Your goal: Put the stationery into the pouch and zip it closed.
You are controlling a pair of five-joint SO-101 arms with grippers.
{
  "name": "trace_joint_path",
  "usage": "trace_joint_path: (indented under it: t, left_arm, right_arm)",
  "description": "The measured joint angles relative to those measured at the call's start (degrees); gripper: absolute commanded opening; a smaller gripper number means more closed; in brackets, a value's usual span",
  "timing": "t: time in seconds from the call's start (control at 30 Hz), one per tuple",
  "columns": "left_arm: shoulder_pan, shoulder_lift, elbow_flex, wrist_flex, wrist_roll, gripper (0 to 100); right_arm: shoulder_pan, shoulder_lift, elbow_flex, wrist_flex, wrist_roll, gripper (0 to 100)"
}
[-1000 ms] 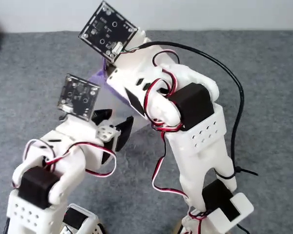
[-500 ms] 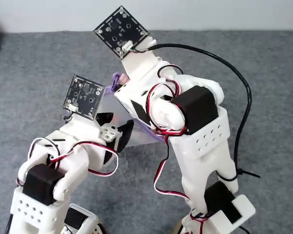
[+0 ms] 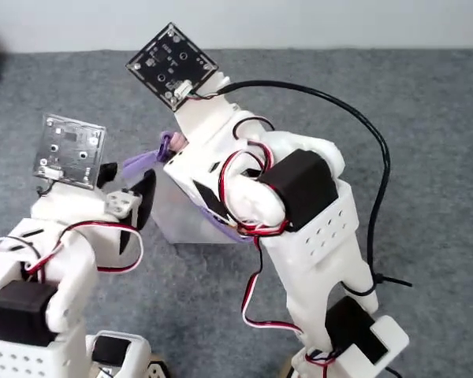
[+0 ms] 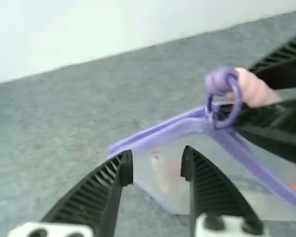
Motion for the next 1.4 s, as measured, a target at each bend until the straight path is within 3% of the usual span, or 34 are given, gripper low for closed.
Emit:
trace_joint_path:
  t: [0.3, 0.6, 0.8, 1.13, 1.4]
  left_arm:
    - [-0.4, 0.0, -1.8, 4.9, -9.6, 17]
    - [-0.5, -0.4, -2.8, 7.4, -14.0, 18]
    - [-0.4, -0.4, -2.8, 7.4, -15.2, 18]
    - [5.3, -0.3, -2.8, 11.1, -23.9, 18]
    - [5.6, -0.4, -2.8, 11.3, -28.6, 30]
  right_arm:
    - [-3.3, -0.8, 0.4, 0.0, 0.0, 0.6]
    - [-6.9, -17.2, 21.1, 0.0, 0.0, 0.6]
    - [-6.9, -22.2, 26.7, 0.0, -0.2, 0.6]
    - [-6.9, -22.7, 27.3, 0.0, -0.3, 0.6]
    - [-9.4, -22.9, 27.3, 0.0, -0.5, 0.7]
